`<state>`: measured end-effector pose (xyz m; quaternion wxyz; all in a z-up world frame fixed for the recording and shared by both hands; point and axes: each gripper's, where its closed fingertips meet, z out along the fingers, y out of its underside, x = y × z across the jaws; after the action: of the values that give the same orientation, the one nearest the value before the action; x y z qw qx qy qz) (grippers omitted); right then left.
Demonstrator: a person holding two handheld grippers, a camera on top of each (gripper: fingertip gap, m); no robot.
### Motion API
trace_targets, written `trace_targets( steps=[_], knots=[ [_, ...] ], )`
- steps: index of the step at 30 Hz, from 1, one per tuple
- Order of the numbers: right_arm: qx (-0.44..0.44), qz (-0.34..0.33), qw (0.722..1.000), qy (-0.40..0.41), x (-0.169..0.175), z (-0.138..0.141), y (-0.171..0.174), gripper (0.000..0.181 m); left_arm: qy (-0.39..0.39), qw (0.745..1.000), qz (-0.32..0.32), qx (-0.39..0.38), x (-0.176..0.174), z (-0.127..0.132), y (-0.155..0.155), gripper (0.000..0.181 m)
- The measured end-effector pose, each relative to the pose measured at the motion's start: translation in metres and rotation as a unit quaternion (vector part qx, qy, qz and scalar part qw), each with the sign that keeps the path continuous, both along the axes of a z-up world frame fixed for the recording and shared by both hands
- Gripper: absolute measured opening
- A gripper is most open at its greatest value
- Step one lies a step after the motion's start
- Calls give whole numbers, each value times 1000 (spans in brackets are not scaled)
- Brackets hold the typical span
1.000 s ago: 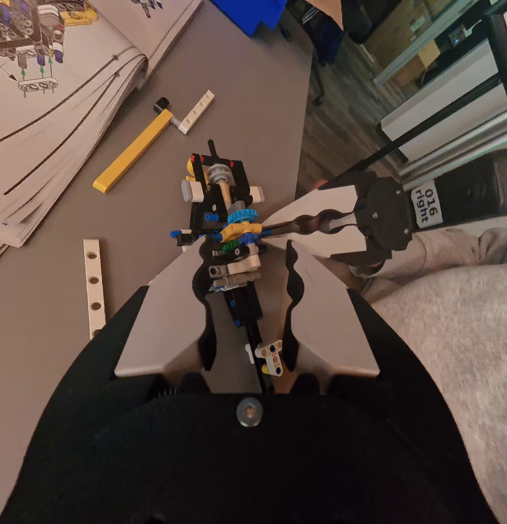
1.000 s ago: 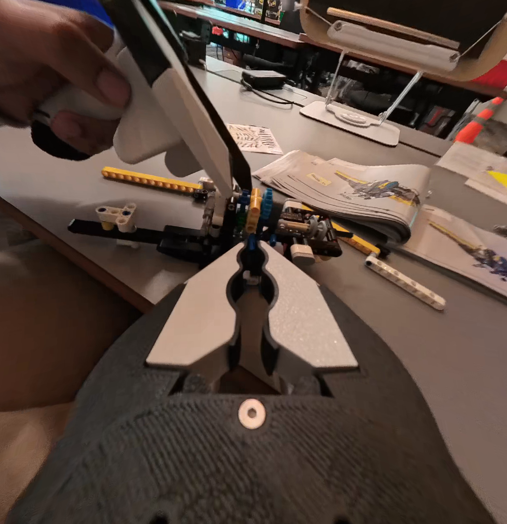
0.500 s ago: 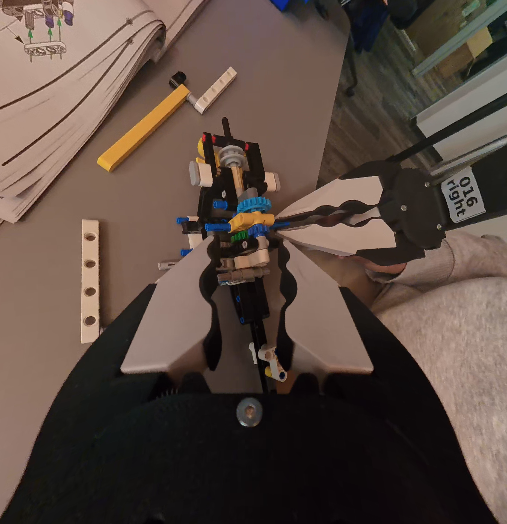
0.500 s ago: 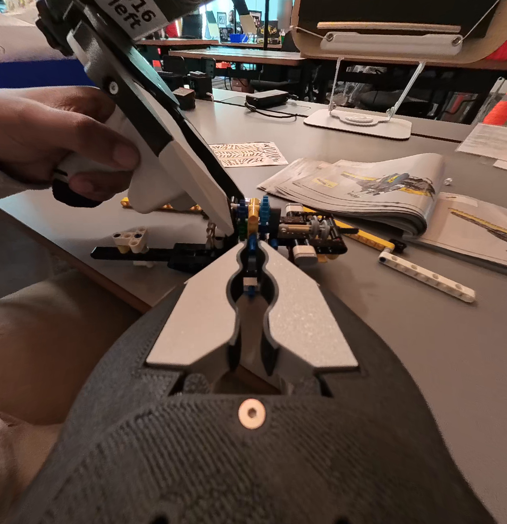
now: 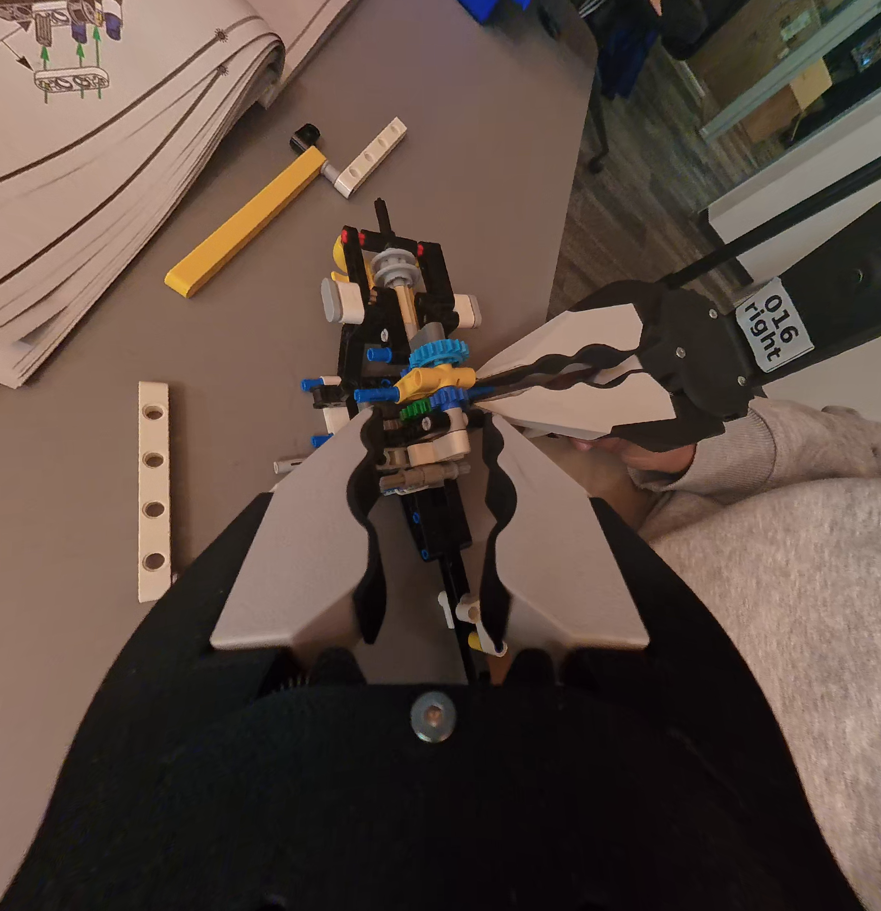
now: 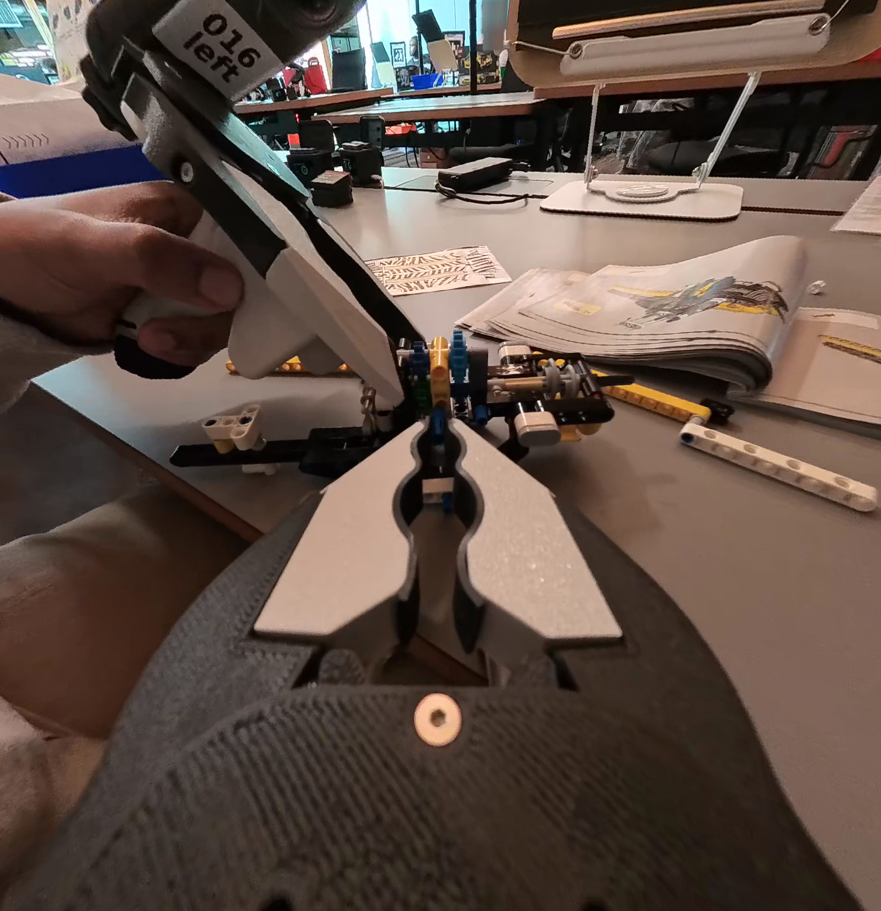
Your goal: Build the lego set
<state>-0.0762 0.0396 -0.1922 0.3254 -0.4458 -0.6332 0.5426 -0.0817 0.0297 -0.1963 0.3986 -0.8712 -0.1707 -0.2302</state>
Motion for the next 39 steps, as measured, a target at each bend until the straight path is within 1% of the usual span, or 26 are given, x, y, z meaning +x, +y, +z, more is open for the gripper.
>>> trace_targets(
  steps=[17, 22, 27, 30, 34, 37, 39],
  knots=[
    [-35, 4, 999, 6, -1, 1, 2, 2, -4, 1000, 4, -1, 2, 0, 0, 39],
    [-71, -5, 997, -2, -2, 3, 3, 2, -8, 1000, 6, 1, 2, 0, 1, 40],
    [-130, -12, 990, -46, -3, 0, 4, 2, -5, 1000, 9, 0, 1, -1, 1, 40],
    [-147, -4, 987, -60, -3, -1, 4, 2, -5, 1000, 9, 0, 1, -1, 1, 39],
    [-113, 11, 990, -79, -5, -2, 4, 2, -8, 1000, 13, -1, 1, -1, 1, 39],
    [-62, 7, 996, -65, -6, -2, 4, 2, -9, 1000, 11, 2, 1, -1, 1, 39],
    [-29, 18, 998, -53, -6, -2, 3, 2, -8, 1000, 8, 3, 1, -1, 0, 39]
  ],
)
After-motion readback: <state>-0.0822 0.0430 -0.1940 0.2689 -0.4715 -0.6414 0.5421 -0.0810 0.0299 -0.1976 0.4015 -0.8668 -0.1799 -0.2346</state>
